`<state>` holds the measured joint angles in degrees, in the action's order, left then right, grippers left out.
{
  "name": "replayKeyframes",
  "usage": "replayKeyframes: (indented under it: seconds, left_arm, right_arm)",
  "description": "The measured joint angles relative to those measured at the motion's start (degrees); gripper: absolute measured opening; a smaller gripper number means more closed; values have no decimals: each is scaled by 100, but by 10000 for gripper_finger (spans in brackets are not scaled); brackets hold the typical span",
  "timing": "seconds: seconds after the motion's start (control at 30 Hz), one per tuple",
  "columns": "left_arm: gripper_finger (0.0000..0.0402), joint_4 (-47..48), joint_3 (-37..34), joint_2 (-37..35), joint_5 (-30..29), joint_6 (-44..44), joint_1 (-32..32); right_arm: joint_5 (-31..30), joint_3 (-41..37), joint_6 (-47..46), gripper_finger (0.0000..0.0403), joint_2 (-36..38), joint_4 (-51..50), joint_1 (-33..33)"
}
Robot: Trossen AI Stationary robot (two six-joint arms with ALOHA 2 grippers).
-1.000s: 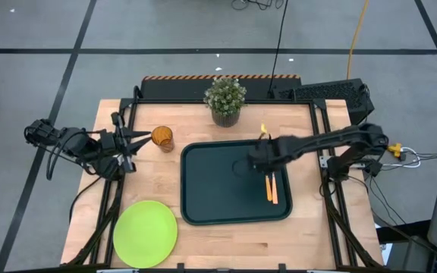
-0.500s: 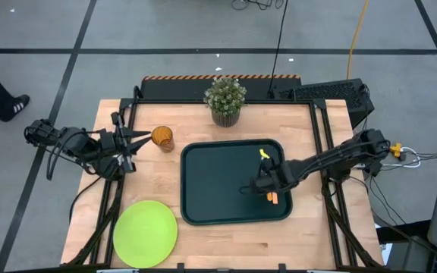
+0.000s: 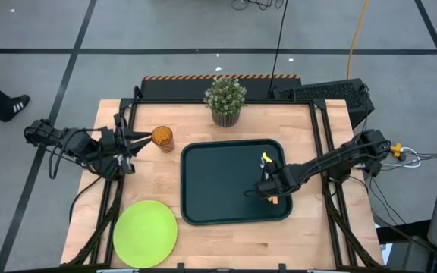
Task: Pick and place plate/cup/fork/spoon on tray
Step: Adjust the spoon on the serving tray
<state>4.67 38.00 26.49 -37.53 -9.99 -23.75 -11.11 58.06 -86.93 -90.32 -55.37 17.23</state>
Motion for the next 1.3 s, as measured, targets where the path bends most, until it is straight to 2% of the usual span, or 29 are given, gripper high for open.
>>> replayKeyframes:
  seconds: [0.33,0.6,1.1,1.3]
  left_arm:
    - [72,120,0,1,14,110,-161]
    - [72,119,0,-1,14,24,-200]
    - [72,111,0,0,14,20,-201]
    - [72,114,0,1,14,17,-201]
  right_arm:
    - [230,-25,459,1,-87,428,-270]
    - [411,-717,351,0,-68,1453,-291]
    - [377,-798,316,0,303,1284,-291]
    - [186,-750,319,0,493,1230,-291]
